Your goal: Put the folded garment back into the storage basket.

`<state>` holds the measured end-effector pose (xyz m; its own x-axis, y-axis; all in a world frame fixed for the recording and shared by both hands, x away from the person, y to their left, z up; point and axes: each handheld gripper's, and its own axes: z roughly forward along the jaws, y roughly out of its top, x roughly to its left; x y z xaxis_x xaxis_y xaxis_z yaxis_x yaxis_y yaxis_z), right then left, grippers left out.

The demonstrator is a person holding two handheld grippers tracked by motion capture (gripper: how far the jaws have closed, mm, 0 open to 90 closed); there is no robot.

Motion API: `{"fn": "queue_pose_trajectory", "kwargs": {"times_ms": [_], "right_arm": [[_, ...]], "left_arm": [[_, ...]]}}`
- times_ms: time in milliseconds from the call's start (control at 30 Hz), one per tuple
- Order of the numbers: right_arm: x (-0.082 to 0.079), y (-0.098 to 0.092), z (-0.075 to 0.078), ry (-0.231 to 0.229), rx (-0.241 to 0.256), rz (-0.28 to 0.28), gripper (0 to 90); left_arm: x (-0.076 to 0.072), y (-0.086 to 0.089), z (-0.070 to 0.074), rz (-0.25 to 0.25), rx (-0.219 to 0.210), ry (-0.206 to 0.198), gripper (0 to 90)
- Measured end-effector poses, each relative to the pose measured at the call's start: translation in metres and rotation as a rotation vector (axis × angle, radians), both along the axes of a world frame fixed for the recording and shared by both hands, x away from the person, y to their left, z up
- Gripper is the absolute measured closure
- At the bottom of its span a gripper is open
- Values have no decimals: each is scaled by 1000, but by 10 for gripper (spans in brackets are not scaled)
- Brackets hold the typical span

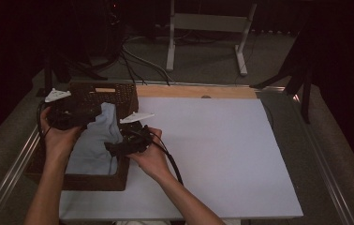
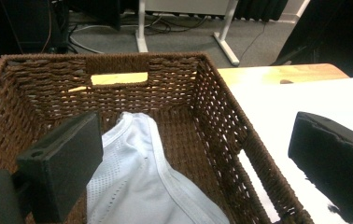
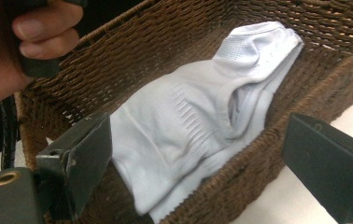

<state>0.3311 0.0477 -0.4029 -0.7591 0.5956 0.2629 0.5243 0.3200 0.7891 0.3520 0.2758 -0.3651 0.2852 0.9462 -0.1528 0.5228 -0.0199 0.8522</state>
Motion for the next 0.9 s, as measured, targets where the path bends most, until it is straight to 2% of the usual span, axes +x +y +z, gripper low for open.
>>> {"fn": "queue_pose_trajectory", "kwargs": {"times_ms": [200, 900], "right_arm": [[3, -11, -1, -13, 3, -13, 90], [9, -53, 2, -43, 20, -66, 91]], "left_arm": [[-5, -2, -1, -4, -8, -16, 49], [-17, -18, -10, -40, -18, -26, 49]]}}
